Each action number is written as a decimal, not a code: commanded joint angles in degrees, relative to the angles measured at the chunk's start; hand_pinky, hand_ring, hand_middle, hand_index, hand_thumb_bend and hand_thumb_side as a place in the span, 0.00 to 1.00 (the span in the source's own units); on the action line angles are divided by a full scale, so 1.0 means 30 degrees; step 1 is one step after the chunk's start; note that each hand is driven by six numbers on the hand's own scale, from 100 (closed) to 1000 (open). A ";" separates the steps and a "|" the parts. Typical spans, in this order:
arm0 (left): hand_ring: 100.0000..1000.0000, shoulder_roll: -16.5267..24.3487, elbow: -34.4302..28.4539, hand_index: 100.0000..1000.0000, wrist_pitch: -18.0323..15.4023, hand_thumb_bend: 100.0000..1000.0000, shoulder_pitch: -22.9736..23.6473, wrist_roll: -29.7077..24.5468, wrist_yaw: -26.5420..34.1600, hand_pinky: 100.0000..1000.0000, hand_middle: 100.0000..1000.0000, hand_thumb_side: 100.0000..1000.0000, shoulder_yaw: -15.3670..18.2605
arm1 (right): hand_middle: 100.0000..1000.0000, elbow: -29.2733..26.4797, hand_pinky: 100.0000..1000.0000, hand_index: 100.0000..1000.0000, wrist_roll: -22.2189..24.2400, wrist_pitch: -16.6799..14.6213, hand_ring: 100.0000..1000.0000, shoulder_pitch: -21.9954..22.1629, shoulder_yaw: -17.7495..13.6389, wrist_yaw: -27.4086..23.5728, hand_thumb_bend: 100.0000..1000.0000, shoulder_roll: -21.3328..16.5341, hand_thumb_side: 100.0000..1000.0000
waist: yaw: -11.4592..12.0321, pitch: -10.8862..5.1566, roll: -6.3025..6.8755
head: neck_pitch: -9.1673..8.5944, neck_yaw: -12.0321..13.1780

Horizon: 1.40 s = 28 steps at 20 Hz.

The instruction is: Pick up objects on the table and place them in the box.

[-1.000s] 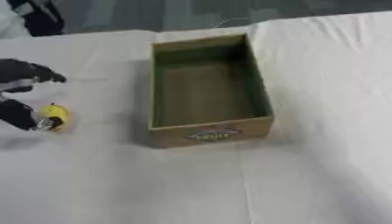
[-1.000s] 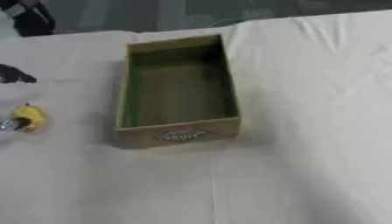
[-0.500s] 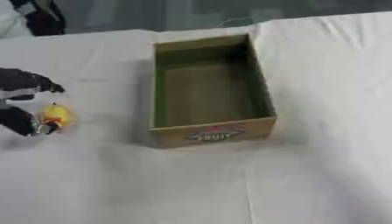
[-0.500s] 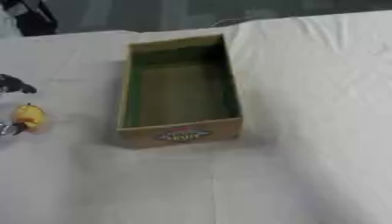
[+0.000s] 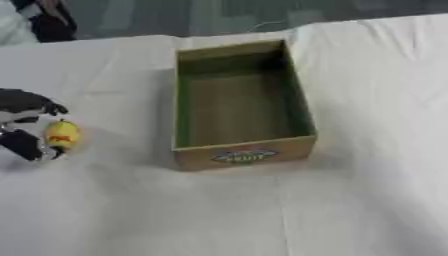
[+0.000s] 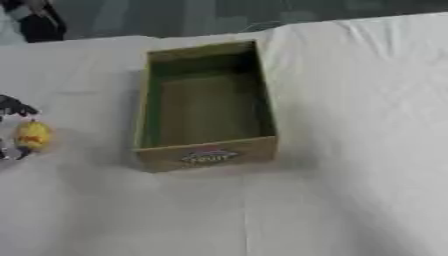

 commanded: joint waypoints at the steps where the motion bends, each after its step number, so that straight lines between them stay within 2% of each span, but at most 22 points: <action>1: 0.89 0.0254 0.0397 1.00 0.0117 0.22 -0.0424 0.0571 -0.0865 0.73 0.87 0.52 0.0415 | 0.71 -0.0330 0.70 0.84 0.0000 0.0007 0.71 -0.0186 -0.0056 -0.0062 0.00 -0.0442 0.82 | -0.0048 -0.0266 -0.0037 | -0.0235 0.0091; 8: 0.88 -0.0241 0.1737 1.00 0.0030 0.20 -0.0774 0.1272 -0.1461 0.72 0.86 0.53 0.0797 | 0.71 -0.0330 0.70 0.83 -0.0015 -0.0042 0.71 -0.0238 -0.0033 -0.0070 0.00 -0.0434 0.82 | -0.0117 -0.0177 -0.0064 | -0.0343 0.0164; 15: 0.88 -0.0523 0.2622 1.00 -0.0109 0.22 -0.0890 0.1260 -0.1608 0.72 0.84 0.54 0.0922 | 0.71 -0.0330 0.70 0.84 -0.0149 -0.0079 0.71 -0.0290 -0.0023 -0.0113 0.00 -0.0429 0.82 | -0.0227 -0.0070 -0.0035 | -0.0536 0.0297; 24: 0.84 -0.0693 0.3179 1.00 -0.0276 0.24 -0.0997 0.1115 -0.1396 0.70 0.76 0.51 0.1062 | 0.71 -0.0330 0.70 0.84 -0.0246 -0.0071 0.71 -0.0302 -0.0016 -0.0144 0.00 -0.0432 0.82 | -0.0278 0.0039 -0.0013 | -0.0574 0.0315; 28: 0.79 -0.0663 0.2993 0.90 -0.0287 0.30 -0.0991 0.1606 -0.0931 0.65 0.69 0.48 0.1089 | 0.71 -0.0330 0.70 0.84 -0.0291 -0.0035 0.71 -0.0276 -0.0035 -0.0168 0.00 -0.0407 0.82 | -0.0223 0.0018 -0.0028 | -0.0543 0.0315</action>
